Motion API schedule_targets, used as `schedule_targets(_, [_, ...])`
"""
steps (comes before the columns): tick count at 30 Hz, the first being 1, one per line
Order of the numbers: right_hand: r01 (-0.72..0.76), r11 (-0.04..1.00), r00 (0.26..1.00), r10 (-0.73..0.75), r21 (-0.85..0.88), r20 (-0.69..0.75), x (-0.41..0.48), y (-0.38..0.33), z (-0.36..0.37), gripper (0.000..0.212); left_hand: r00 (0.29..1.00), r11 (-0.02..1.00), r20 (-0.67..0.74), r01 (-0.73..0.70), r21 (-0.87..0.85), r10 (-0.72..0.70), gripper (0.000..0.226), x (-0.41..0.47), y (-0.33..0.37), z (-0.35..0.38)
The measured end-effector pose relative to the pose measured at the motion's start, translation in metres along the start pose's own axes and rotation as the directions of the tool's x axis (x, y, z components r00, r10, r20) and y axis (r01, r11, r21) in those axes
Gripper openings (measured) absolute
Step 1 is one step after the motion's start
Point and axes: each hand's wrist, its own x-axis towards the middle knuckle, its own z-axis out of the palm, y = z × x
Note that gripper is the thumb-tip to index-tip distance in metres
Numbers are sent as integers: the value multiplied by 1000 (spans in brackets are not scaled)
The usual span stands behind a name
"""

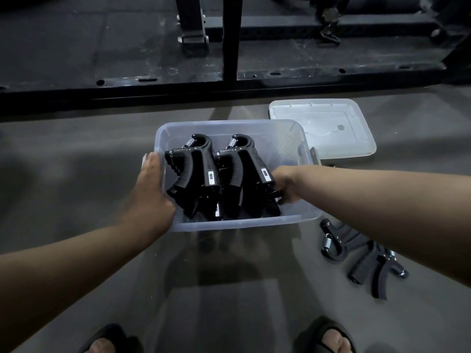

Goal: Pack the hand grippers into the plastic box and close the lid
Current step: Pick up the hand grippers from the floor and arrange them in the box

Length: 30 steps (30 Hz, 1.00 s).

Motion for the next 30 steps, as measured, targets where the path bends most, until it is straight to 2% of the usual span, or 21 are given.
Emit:
schedule_targets(5, [7, 997, 1000, -7, 72, -6, 2, -1, 3, 24, 1000, 1000, -5, -10, -23, 10, 85, 1, -2, 0])
schedule_targets(8, [-13, 993, 999, 8, 116, 47, -3, 0, 2, 25, 1000, 1000, 13, -12, -19, 12, 85, 1, -1, 0])
schedule_targets(11, [-26, 999, 989, 20, 40, 143, -5, 0, 2, 23, 1000, 1000, 13, -1, -25, 2, 84, 1, 1, 0])
schedule_targets(14, [-30, 999, 989, 24, 42, 147, -3, 1, 3, 24, 1000, 1000, 20, 4, -17, -4, 85, 1, 0, 1])
schedule_targets(16, [-31, 989, 984, 5, 143, 179, -1, 1, 5, 18, 1000, 1000, 24, 7, -16, -7, 85, 2, -1, 1])
schedule_targets(19, [-34, 942, 974, -44, 335, 221, 3, 4, 10, 24, 1000, 1000, 16, 10, 0, -10, 85, 2, 0, 2])
schedule_targets(22, [-23, 926, 963, -81, 377, 256, 4, 7, 12, 29, 1000, 1000, 15, 13, 11, -13, 85, 2, 1, 2])
schedule_targets(25, [-30, 933, 971, -58, 358, 233, 2, 3, 12, 30, 1000, 1000, 12, 15, 6, -15, 85, 2, 1, 3])
schedule_targets(30, [9, 951, 996, -37, 309, 85, -6, -13, 10, 30, 1000, 1000, 18, 10, 14, -10, 86, 3, -2, 3])
